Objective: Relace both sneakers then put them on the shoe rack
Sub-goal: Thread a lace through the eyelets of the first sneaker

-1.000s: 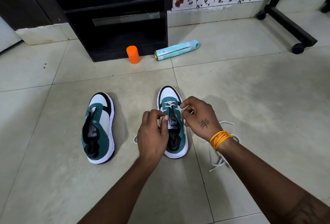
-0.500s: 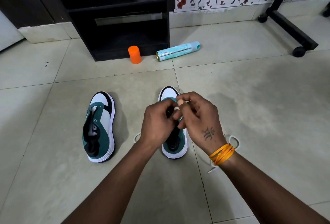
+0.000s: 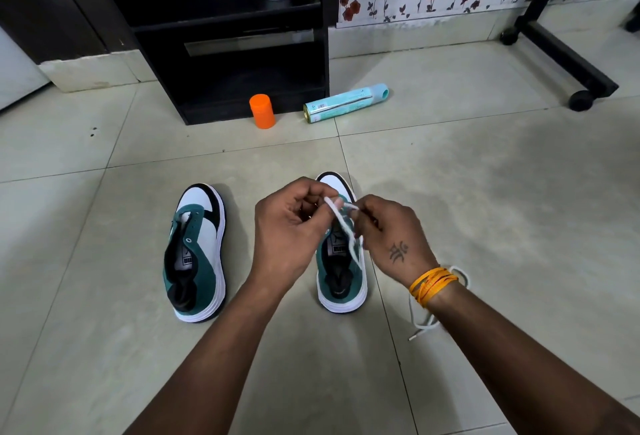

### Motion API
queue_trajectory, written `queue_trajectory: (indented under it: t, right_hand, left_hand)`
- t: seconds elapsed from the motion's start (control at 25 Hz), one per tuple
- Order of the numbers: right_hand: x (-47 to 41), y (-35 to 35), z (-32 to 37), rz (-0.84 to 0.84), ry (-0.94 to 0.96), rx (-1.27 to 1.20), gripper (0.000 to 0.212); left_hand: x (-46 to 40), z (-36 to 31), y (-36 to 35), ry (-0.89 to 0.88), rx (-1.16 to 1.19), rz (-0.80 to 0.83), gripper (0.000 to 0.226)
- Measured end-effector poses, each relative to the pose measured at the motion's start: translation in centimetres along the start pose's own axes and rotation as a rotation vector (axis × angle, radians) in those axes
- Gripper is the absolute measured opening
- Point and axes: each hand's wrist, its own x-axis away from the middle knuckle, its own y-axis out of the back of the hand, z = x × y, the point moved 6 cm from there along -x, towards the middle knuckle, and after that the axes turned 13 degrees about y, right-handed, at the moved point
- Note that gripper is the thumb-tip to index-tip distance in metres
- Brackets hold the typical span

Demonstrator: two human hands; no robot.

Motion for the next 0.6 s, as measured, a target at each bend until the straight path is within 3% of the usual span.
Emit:
queue_trajectory:
  t: [0.12,0.32,0.52,0.6]
  right_hand:
    - [0.0,0.7,-1.2,0.011,-0.047,0.23,0.018]
    - [-0.1,0.1,3.9,-0.02,0.245,0.016,0.011]
    - [1.2,0.1,-1.0,-0.071,-0.033,0.15,0.023]
    - [1.0,0.2,0.2,-0.094,0.016,0.092,0.018]
  left_hand:
    - [-0.1,0.5,0.1,0.008,0.013,0.007,0.009]
    - [0.0,0.8,-0.4,0.014,0.052,0.039,0.007]
    - [0.0,0.9,0.4,0.016,0.043,-0.037,0.007]
    - [0.2,1.0,0.2,0.012,0.042,-0.032,0.008]
